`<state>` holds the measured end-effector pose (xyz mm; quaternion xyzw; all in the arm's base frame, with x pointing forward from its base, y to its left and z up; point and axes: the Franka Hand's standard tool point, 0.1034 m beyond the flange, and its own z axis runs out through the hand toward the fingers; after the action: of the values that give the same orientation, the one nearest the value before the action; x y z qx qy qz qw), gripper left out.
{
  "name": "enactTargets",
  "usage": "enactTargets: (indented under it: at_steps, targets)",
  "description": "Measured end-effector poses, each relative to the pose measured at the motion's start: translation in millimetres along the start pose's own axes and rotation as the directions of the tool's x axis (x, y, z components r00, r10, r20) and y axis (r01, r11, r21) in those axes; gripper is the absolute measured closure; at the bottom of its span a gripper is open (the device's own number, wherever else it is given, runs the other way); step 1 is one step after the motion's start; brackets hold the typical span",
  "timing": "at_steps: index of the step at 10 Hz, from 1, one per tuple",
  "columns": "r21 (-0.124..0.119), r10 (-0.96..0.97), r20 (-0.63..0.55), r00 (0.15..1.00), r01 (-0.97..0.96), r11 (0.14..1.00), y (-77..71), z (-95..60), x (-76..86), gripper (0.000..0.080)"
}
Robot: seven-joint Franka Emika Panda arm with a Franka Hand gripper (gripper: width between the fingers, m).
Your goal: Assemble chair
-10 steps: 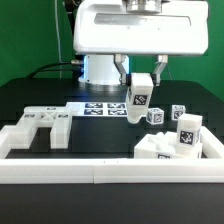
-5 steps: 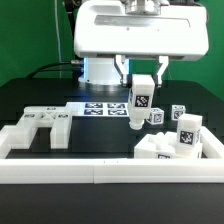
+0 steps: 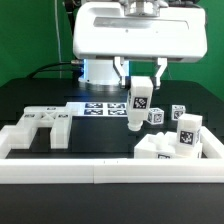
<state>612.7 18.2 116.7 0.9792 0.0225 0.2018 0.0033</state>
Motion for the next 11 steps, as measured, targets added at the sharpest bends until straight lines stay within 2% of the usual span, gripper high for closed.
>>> enactTargets:
  at_steps: [1,4,7,9,11]
  targets:
    - [0.009,-0.009,0.004,1.0,0.009,1.0,-8.4,2.7,-1.8,0.0508]
    - [0.011,-0.005,0.006,1.0,0.005,1.0,-7.0,2.0,0.4,0.0508]
    - [0.0,-0.008,-0.028,1.0,0.008,1.0,-4.9,1.7,1.6,0.0508]
    - [-0.02,-0.007,-0.099,0.995,0.005,1.0,-0.8,0.3,-0.4,0.0508]
    - [-0.01,-0.008,-0.086,0.996,0.008,1.0,-7.5,0.7,-1.4,0.0508]
